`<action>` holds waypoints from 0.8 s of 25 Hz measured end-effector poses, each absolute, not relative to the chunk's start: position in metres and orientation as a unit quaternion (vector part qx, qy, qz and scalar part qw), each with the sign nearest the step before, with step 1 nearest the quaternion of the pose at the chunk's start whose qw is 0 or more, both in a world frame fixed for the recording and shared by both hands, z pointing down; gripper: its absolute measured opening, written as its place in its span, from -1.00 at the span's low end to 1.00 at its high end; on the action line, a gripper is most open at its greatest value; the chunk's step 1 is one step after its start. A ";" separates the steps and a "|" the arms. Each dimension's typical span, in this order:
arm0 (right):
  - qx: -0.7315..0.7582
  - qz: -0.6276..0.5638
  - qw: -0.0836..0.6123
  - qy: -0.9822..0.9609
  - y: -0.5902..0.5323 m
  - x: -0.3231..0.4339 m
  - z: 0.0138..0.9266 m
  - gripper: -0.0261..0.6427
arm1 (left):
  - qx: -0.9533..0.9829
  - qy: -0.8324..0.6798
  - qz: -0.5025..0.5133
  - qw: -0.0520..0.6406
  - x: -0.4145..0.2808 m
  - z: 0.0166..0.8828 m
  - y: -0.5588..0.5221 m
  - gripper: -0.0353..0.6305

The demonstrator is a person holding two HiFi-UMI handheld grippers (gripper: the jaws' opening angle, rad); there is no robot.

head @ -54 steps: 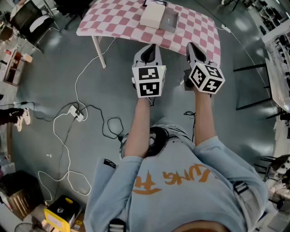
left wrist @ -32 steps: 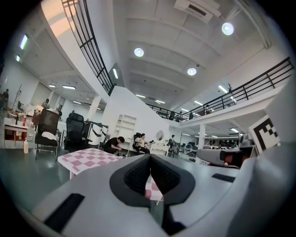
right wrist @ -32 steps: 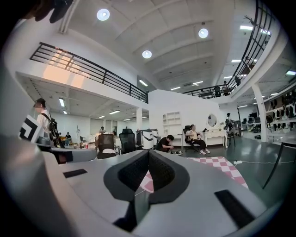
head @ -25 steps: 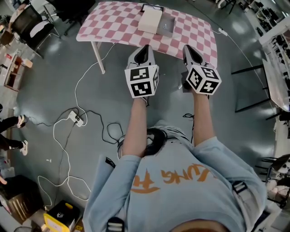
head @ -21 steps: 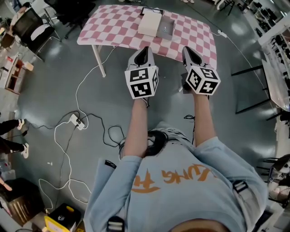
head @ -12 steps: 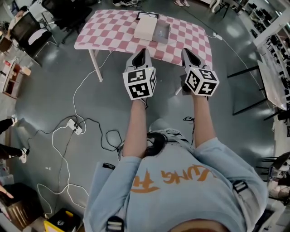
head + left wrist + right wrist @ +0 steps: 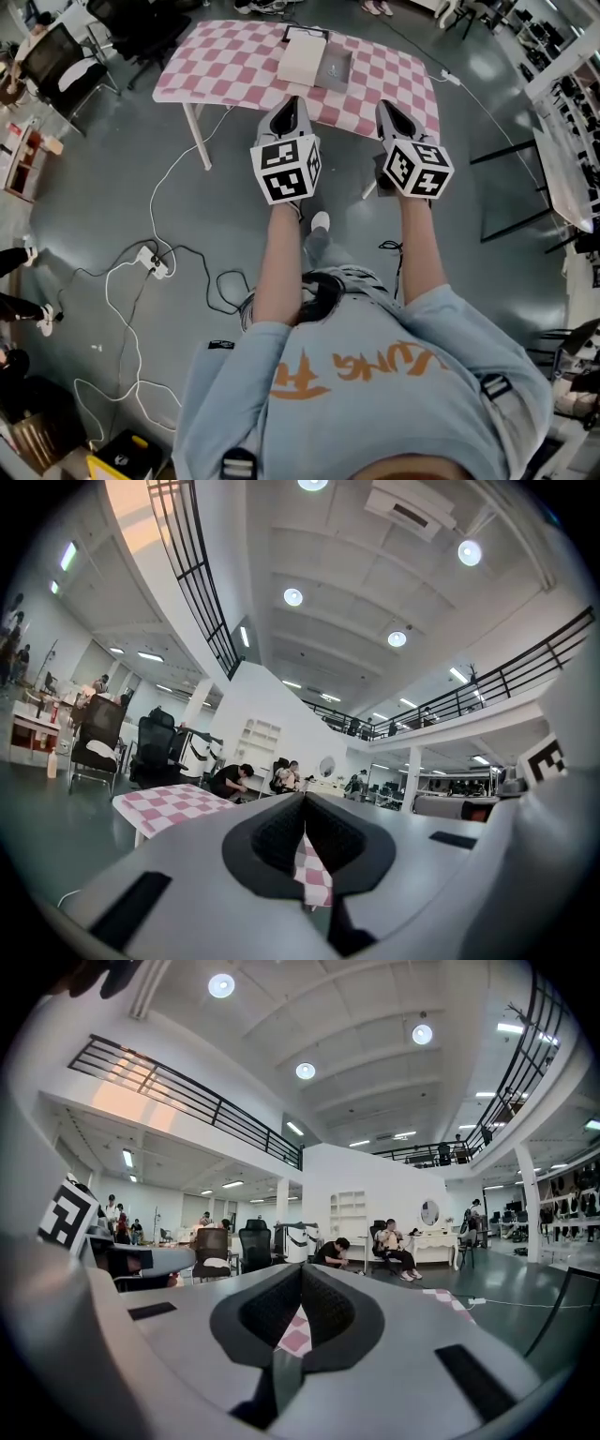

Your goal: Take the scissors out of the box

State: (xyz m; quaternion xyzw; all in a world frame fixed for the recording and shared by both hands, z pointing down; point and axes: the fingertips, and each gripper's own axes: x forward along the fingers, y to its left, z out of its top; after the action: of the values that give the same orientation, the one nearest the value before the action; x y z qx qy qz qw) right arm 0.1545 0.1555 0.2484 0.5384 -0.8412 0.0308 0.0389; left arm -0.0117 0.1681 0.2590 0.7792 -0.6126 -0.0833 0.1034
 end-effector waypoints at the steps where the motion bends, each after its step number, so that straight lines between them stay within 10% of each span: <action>1: 0.538 0.033 0.037 -0.841 0.153 0.154 0.249 -0.93 | 0.778 -0.614 -0.083 0.103 -0.013 0.259 0.166 -0.83; 20: 0.553 0.067 0.049 -0.829 0.092 0.173 0.279 -0.93 | 0.789 -0.599 -0.054 0.127 0.007 0.286 0.104 -0.83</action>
State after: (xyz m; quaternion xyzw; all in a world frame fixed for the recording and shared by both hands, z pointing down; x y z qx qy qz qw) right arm 0.1731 0.0925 0.2788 0.5530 -0.8291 0.0666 0.0492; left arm 0.0072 0.1037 0.2864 0.7886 -0.5992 -0.0537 0.1272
